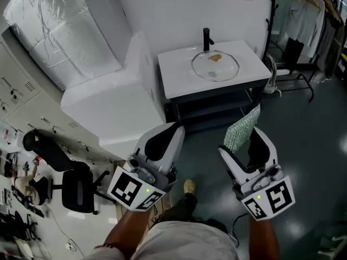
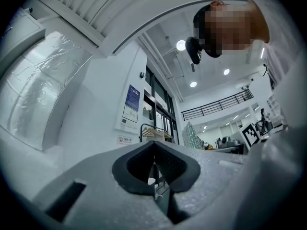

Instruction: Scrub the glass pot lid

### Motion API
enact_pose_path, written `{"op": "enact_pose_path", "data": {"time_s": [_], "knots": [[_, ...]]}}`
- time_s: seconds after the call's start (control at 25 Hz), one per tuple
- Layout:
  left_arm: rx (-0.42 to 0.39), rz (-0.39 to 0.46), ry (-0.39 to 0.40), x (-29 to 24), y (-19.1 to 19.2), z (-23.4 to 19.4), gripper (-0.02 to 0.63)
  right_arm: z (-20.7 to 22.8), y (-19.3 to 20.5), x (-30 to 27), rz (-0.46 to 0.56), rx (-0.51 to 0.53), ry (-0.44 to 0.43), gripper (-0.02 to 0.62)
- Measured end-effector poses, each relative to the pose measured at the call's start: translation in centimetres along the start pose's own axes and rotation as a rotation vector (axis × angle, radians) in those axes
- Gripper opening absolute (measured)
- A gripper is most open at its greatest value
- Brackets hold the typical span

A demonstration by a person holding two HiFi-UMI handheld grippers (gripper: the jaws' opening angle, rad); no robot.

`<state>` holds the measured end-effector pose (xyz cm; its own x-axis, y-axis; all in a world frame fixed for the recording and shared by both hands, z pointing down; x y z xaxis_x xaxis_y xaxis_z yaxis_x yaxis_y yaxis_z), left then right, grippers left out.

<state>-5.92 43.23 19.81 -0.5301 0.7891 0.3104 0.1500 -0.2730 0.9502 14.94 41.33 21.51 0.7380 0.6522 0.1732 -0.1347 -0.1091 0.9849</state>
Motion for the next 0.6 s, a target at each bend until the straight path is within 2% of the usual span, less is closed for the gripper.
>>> {"op": "enact_pose_path", "data": {"time_s": [0.6], "knots": [[0.019, 0.015, 0.023, -10.3, 4.2, -15.7, 0.015, 8.0, 2.2, -16.7, -0.053, 0.043, 0.047, 0.339]]}}
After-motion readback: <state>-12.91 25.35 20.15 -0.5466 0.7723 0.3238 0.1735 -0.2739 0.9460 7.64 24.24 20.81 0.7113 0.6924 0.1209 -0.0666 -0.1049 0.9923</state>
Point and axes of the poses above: the fingertips, and each gripper's own axes: x backward along the fingers, z to its right, y out of its underside, the point moved 7 cm from there along x, backward along the fingers
